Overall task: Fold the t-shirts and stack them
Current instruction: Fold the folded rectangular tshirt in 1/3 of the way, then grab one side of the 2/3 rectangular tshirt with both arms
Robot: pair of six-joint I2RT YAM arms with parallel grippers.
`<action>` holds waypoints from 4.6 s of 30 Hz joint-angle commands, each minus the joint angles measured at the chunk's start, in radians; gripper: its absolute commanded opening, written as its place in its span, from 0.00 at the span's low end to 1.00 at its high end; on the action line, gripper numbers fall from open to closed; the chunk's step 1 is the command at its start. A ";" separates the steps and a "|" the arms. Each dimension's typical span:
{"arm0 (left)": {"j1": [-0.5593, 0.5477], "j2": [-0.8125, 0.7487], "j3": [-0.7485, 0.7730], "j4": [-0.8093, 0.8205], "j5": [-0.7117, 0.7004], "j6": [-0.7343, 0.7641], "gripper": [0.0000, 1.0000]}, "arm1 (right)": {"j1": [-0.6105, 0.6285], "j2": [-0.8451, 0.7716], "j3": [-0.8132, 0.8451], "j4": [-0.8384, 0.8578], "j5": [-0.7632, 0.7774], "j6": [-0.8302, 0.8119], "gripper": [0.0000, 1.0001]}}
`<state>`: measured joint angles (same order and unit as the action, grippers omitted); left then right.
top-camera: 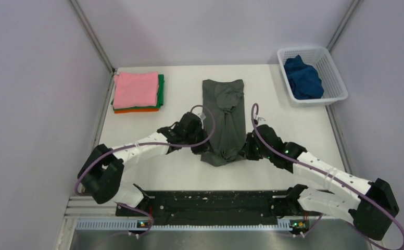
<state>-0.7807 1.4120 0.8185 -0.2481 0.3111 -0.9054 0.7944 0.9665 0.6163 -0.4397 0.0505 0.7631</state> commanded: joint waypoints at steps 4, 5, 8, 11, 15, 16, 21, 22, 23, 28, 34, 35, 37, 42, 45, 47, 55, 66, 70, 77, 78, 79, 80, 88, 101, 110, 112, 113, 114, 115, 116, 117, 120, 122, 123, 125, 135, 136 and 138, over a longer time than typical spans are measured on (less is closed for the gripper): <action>0.133 0.126 0.218 -0.081 -0.063 0.128 0.00 | -0.157 0.139 0.121 0.171 -0.004 -0.121 0.00; 0.153 0.147 0.240 -0.082 -0.051 0.132 0.00 | -0.173 0.169 0.138 0.186 -0.009 -0.132 0.00; 0.194 0.207 0.318 -0.081 -0.025 0.159 0.00 | -0.222 0.251 0.185 0.228 -0.044 -0.165 0.00; 0.231 0.268 0.390 -0.113 -0.022 0.183 0.00 | -0.268 0.324 0.220 0.248 -0.043 -0.162 0.00; 0.272 0.328 0.457 -0.148 -0.049 0.204 0.00 | -0.326 0.404 0.249 0.310 -0.108 -0.167 0.00; 0.280 0.341 0.468 -0.148 -0.048 0.213 0.00 | -0.337 0.423 0.260 0.308 -0.112 -0.170 0.00; 0.294 0.420 0.547 -0.180 -0.036 0.234 0.00 | -0.376 0.488 0.284 0.340 -0.134 -0.178 0.00; 0.295 0.432 0.558 -0.181 -0.039 0.236 0.00 | -0.381 0.498 0.288 0.346 -0.138 -0.178 0.00; 0.296 0.445 0.566 -0.182 -0.049 0.238 0.00 | -0.386 0.512 0.293 0.356 -0.141 -0.183 0.00; 0.310 0.482 0.604 -0.190 -0.090 0.238 0.00 | -0.415 0.588 0.312 0.404 -0.193 -0.187 0.00; 0.328 0.546 0.663 -0.190 -0.107 0.254 0.00 | -0.442 0.640 0.331 0.471 -0.190 -0.174 0.00; 0.331 0.561 0.679 -0.192 -0.099 0.257 0.02 | -0.450 0.648 0.334 0.486 -0.193 -0.167 0.02; 0.337 0.594 0.710 -0.199 -0.079 0.261 0.05 | -0.464 0.675 0.348 0.511 -0.221 -0.159 0.07; 0.358 0.639 0.838 -0.272 -0.098 0.279 0.54 | -0.494 0.740 0.444 0.546 -0.272 -0.158 0.49; 0.376 0.613 0.882 -0.302 -0.086 0.288 0.99 | -0.506 0.747 0.491 0.536 -0.307 -0.173 0.73; 0.381 0.566 0.852 -0.296 -0.089 0.287 0.99 | -0.507 0.733 0.483 0.532 -0.328 -0.186 0.96; 0.369 0.370 0.488 -0.151 0.022 0.248 0.99 | -0.506 0.586 0.215 0.577 -0.401 -0.183 0.99; 0.259 0.270 0.169 -0.050 -0.020 0.132 0.99 | -0.458 0.508 0.132 0.669 -0.489 -0.173 0.99; 0.256 0.293 0.137 -0.026 -0.002 0.111 0.98 | -0.440 0.646 0.211 0.758 -0.648 -0.142 0.99; 0.252 0.327 0.132 -0.023 -0.002 0.099 0.97 | -0.408 0.892 0.441 0.867 -0.678 -0.072 0.99; 0.251 0.331 0.133 -0.025 -0.005 0.099 0.96 | -0.412 0.925 0.474 0.872 -0.655 -0.061 0.99; 0.251 0.333 0.133 -0.027 -0.009 0.099 0.96 | -0.416 0.955 0.508 0.869 -0.635 -0.051 0.99; 0.251 0.337 0.134 -0.031 -0.015 0.099 0.95 | -0.421 0.985 0.537 0.869 -0.613 -0.043 0.99; 0.252 0.369 0.163 -0.053 -0.044 0.111 0.85 | -0.448 0.976 0.539 0.840 -0.555 -0.032 0.99; 0.251 0.438 0.179 -0.071 -0.080 0.106 0.17 | -0.510 0.469 0.246 0.652 -0.473 -0.195 0.99; 0.253 0.462 0.170 -0.075 -0.077 0.108 0.00 | -0.561 0.269 -0.060 0.616 -0.487 -0.108 0.99; 0.253 0.449 0.156 -0.073 -0.079 0.107 0.00 | -0.560 0.251 -0.089 0.572 -0.474 -0.109 0.98; 0.253 0.442 0.148 -0.071 -0.080 0.106 0.00 | -0.559 0.245 -0.098 0.544 -0.450 -0.114 0.96; 0.253 0.432 0.140 -0.066 -0.082 0.104 0.00 | -0.559 0.241 -0.105 0.517 -0.428 -0.117 0.95; 0.253 0.428 0.135 -0.066 -0.081 0.103 0.00 | -0.559 0.244 -0.114 0.496 -0.407 -0.113 0.92; 0.252 0.424 0.133 -0.064 -0.080 0.103 0.00 | -0.558 0.248 -0.119 0.485 -0.395 -0.105 0.88; 0.252 0.424 0.133 -0.063 -0.078 0.103 0.00 | -0.556 0.255 -0.126 0.482 -0.380 -0.092 0.83; 0.252 0.424 0.131 -0.056 -0.065 0.103 0.00 | -0.540 0.305 -0.137 0.482 -0.346 -0.077 0.71; 0.251 0.424 0.130 -0.053 -0.064 0.102 0.00 | -0.528 0.349 -0.135 0.496 -0.331 -0.073 0.66; 0.251 0.422 0.128 -0.053 -0.064 0.100 0.00 | -0.522 0.373 -0.133 0.511 -0.324 -0.070 0.62; 0.251 0.421 0.125 -0.051 -0.064 0.100 0.00 | -0.510 0.426 -0.125 0.533 -0.326 -0.064 0.56; 0.252 0.394 0.095 -0.045 -0.063 0.092 0.00 | -0.459 0.498 -0.126 0.524 -0.332 -0.079 0.02; 0.251 0.381 0.087 -0.045 -0.061 0.089 0.00 | -0.457 0.480 -0.134 0.511 -0.334 -0.082 0.00; 0.245 0.342 0.058 -0.045 -0.045 0.086 0.00 | -0.456 0.433 -0.151 0.475 -0.361 -0.089 0.00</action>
<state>-0.5255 1.7821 0.9592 -0.2028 0.3279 -0.8398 0.3210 1.4616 0.5083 0.1314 -0.3027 0.6998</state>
